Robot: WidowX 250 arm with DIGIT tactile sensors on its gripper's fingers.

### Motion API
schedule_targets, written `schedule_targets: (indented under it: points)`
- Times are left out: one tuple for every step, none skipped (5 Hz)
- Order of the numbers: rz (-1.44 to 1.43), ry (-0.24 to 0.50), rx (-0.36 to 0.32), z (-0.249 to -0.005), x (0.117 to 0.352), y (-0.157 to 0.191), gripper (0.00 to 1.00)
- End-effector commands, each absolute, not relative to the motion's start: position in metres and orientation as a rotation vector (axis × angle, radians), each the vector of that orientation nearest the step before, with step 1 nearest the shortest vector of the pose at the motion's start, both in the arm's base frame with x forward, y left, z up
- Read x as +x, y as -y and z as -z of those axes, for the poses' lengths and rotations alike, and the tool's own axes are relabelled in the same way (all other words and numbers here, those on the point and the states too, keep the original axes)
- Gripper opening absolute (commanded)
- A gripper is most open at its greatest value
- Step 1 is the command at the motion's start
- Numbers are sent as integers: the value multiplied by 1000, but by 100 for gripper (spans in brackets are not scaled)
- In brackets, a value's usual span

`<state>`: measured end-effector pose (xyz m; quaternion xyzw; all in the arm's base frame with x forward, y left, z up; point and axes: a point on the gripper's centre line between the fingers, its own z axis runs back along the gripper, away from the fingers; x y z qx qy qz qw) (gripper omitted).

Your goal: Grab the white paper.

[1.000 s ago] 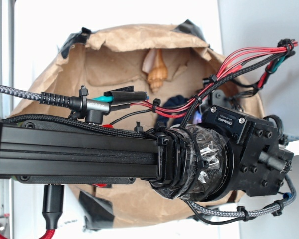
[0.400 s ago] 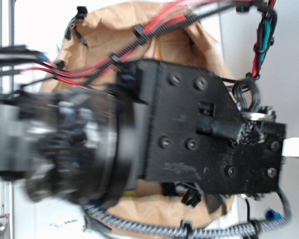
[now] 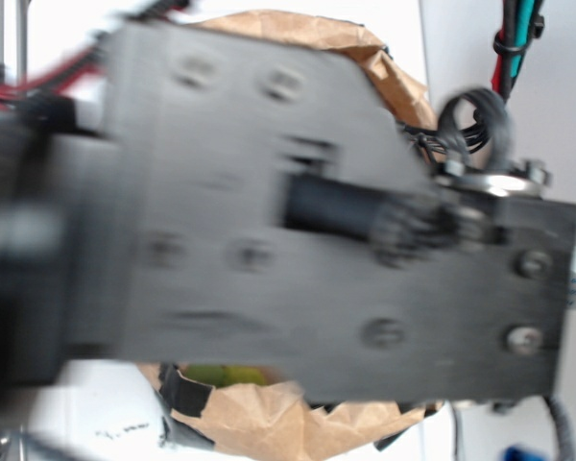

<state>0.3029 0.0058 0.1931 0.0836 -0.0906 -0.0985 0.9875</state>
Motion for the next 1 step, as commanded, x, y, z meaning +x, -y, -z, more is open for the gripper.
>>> schedule_targets:
  points:
    - [198,309,164,-219,274,-30,0]
